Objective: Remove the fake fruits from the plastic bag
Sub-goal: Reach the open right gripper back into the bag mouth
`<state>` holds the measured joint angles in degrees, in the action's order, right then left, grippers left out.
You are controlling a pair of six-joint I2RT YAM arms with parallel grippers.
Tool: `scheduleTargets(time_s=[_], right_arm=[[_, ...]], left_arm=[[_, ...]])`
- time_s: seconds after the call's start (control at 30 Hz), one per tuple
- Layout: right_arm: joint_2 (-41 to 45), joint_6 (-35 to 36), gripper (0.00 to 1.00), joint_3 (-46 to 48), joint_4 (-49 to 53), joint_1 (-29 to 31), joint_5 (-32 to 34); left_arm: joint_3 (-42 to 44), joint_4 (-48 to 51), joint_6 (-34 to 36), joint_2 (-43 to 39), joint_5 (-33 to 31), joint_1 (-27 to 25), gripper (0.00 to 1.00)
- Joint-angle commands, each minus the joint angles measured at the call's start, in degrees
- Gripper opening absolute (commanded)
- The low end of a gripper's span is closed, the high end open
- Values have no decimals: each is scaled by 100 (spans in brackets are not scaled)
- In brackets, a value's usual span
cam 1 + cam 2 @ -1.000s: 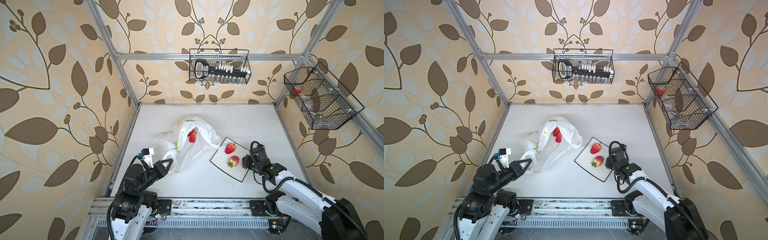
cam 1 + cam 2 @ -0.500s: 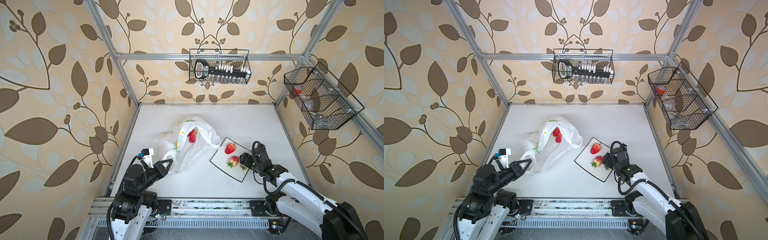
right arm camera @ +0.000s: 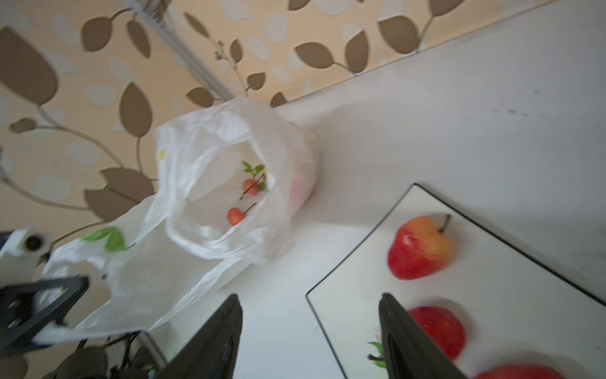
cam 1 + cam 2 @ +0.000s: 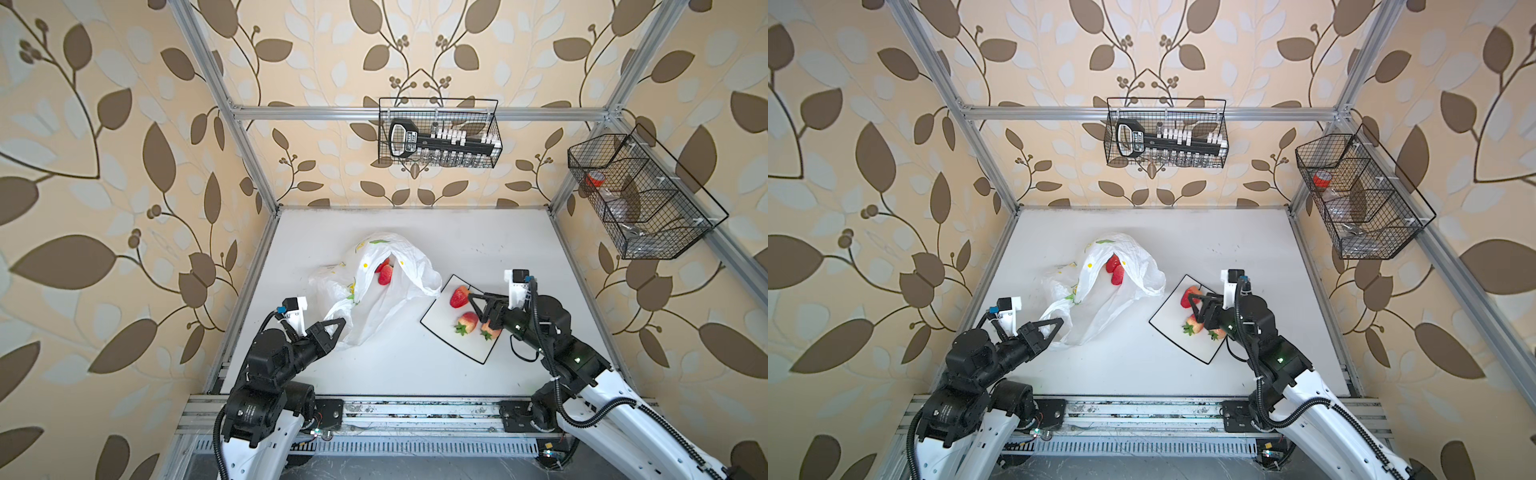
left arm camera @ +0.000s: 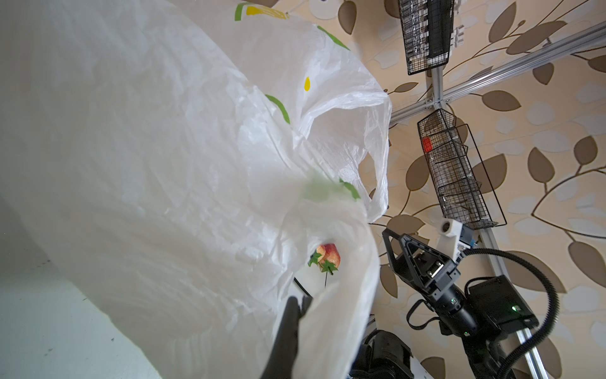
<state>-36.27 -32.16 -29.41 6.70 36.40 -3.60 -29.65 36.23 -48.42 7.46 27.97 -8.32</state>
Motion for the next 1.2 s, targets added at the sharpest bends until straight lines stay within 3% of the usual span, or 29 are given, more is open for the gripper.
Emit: scheduleTargets(time_s=[0.0, 0.1, 0.27, 0.33, 0.5, 0.63, 0.8, 1.17], right_arm=[[-202, 921, 65, -294, -800, 1070, 133], [-616, 1693, 63, -431, -1228, 2216, 782], [-1823, 3118, 62, -770, -1796, 3352, 1691], [-2363, 3535, 62, -936, -1996, 3520, 1938], [-3609, 3574, 59, -1514, -2499, 3480, 2340], [-4431, 2865, 54, -1834, -2944, 3121, 2177], [-5301, 1077, 50, -2266, -3011, 2653, 2035], [-6558, -2008, 42, -2857, -3262, 2635, 1787]], left_arm=[[-76, -39, 5, -8, -56, -47, 0], [-100, -14, 25, 12, -54, -47, 0], [-146, 50, 80, 3, -55, -47, 0], [-163, 72, 103, 4, -53, -47, 0], [-230, 164, 159, -8, -63, -47, 0], [-226, 157, 138, -27, -52, -47, 0], [-238, 139, 146, -50, -19, -47, 0], [-231, 3, 119, -81, 16, -47, 0]])
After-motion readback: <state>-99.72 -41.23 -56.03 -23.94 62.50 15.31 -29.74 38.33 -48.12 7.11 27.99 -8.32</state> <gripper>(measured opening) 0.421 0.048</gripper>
